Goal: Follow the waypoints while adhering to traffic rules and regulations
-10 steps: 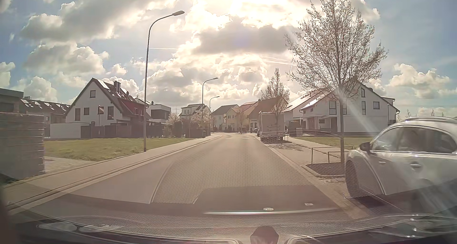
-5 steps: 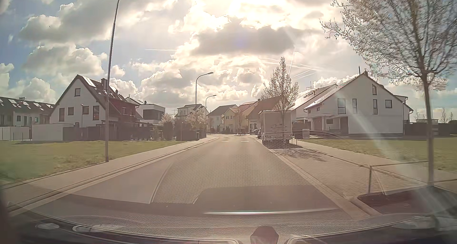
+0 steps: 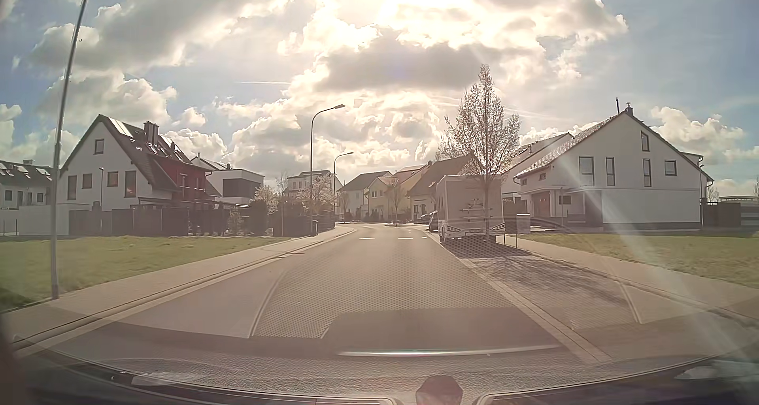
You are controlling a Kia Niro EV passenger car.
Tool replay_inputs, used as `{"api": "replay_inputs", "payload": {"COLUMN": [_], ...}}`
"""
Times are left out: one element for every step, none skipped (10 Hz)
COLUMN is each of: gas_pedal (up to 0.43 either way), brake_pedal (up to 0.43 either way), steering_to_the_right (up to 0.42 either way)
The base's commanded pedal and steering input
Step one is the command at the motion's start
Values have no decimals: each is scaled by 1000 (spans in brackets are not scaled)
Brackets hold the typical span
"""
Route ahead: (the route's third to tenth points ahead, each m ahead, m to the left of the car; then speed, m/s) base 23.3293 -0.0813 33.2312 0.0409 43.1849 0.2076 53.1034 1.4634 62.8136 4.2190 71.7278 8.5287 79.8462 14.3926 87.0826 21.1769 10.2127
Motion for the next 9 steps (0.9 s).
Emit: {"api": "replay_inputs", "payload": {"gas_pedal": [189, 189, 177, 157, 150, 138, 130, 130, 130], "brake_pedal": [0, 0, 0, 0, 0, 0, 0, 0, 0], "steering_to_the_right": [-1, -1, 0, 0, -1, 0, 0, 0, 0]}}
